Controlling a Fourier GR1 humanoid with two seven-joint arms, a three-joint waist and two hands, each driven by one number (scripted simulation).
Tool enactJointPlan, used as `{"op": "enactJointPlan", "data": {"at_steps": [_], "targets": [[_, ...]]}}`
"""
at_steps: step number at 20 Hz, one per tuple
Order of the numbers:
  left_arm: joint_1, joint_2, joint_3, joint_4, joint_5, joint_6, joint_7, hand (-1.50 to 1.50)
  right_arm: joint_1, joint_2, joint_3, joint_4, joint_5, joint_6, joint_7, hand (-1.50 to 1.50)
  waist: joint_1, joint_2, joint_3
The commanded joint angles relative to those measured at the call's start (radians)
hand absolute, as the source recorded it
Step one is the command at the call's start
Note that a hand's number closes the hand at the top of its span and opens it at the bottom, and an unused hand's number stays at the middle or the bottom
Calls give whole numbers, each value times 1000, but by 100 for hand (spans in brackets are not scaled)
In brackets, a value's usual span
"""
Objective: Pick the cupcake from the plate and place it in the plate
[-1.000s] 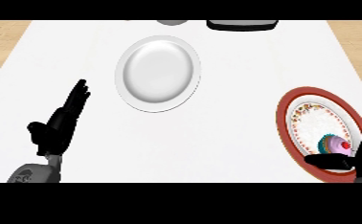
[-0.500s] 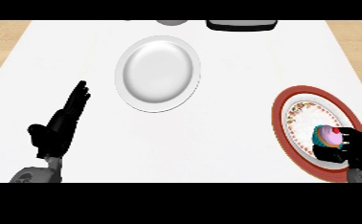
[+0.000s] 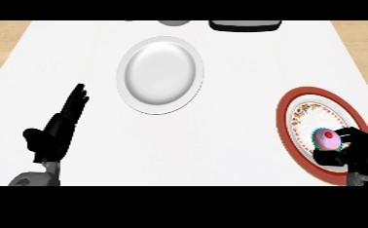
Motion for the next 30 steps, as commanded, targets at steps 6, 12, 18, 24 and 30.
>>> {"op": "enactJointPlan", "data": {"at_steps": [6, 12, 18, 24, 30], "targets": [[23, -8, -15, -34, -18, 4, 20, 0, 62, 129, 427, -259, 344, -29, -20, 150, 6, -7, 1], [9, -8, 7, -73, -10, -1, 65, 0, 104, 173, 579, -460, 543, 54, 73, 150, -3, -3, 2], [7, -42, 0, 1, -45, -7, 3, 0, -12, 284, 669, -563, 753, 181, 156, 150, 1, 0, 2], [22, -33, 27, -21, -34, -20, 7, 0, -164, 363, 650, -709, 864, 379, 115, 150, 5, 0, 2], [-5, -42, 41, 21, -61, -45, 0, 0, -437, 401, 664, -431, 739, 281, 250, 150, 9, 3, 2]]}}
